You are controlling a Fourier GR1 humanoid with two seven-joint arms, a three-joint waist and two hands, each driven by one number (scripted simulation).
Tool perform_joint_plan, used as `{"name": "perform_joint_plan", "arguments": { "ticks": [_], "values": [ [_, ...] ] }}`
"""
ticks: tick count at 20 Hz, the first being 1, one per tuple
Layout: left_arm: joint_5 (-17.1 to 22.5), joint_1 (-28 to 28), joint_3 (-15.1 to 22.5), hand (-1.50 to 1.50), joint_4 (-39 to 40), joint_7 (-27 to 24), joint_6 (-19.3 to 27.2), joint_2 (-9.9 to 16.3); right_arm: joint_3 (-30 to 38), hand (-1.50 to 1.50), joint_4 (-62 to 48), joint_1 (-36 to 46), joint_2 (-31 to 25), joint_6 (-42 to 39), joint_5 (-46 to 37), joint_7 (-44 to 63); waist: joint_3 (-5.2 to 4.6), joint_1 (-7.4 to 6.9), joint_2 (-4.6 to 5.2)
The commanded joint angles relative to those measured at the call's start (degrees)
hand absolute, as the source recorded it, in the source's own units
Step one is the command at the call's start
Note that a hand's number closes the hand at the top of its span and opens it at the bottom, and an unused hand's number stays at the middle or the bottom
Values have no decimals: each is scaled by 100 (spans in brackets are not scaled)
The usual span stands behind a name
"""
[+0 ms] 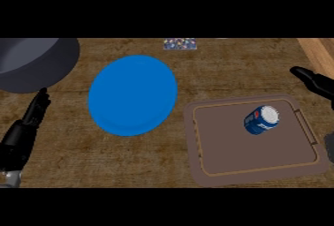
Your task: Pick the can from the tray and place it in the plate
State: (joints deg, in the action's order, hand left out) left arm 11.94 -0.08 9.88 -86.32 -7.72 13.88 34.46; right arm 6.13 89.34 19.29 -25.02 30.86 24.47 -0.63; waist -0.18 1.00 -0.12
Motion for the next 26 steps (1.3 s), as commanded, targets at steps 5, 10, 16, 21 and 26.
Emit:
{"name": "perform_joint_plan", "arguments": {
  "ticks": [5,10,16,21,26],
  "values": [
    [-412,528,57,0,259,-100,304,-58,-385,-150,1774,-997,1216,2685,-1263,-371,6,26,-48],
    [-482,448,-67,0,366,-249,90,-134,-1298,-150,3276,-2128,465,2561,-1914,956,8,-17,-13],
    [-483,546,-53,0,206,-122,202,-175,-1595,-150,3473,-2933,-1016,1809,-2227,2623,-11,-4,-18],
    [-563,549,-51,0,356,-319,136,-237,-1332,-150,3700,-2845,-2159,1223,-2307,4245,-12,-71,6],
    [-629,513,-30,0,423,-342,100,-393,-712,-150,3268,-1995,-2837,293,-1513,5435,6,-148,20]
  ]
}}
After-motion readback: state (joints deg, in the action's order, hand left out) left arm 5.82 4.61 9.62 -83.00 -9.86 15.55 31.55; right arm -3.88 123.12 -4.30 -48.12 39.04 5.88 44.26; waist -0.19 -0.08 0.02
